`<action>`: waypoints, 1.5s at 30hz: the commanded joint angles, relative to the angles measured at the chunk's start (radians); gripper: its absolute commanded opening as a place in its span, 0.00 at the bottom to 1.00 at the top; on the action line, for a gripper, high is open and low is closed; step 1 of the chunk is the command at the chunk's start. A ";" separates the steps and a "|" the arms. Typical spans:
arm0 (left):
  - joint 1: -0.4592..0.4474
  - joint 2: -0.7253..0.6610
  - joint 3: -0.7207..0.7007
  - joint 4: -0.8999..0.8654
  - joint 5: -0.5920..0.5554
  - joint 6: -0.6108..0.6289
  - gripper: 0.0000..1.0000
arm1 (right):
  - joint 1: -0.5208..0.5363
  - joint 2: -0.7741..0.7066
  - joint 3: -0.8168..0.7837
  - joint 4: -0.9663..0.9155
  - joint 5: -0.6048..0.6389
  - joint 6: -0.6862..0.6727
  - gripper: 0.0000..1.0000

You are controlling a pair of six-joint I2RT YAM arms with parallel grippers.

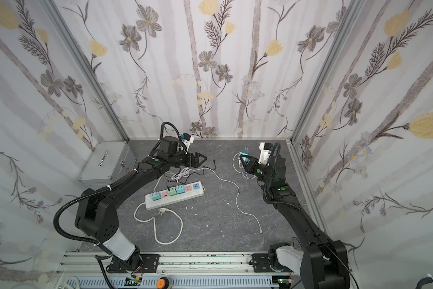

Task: Insert plugs into power strip
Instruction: Turn over the plug.

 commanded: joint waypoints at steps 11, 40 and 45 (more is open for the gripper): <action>-0.057 0.010 -0.126 0.779 0.276 -0.598 0.85 | 0.124 0.214 0.072 0.557 0.030 0.267 0.06; -0.066 0.084 -0.021 0.610 0.350 -0.417 0.05 | 0.173 0.271 0.058 0.567 -0.005 0.239 0.30; -0.066 0.010 -0.003 0.254 0.236 -0.125 0.00 | 0.131 0.155 0.055 0.324 -0.023 0.062 0.52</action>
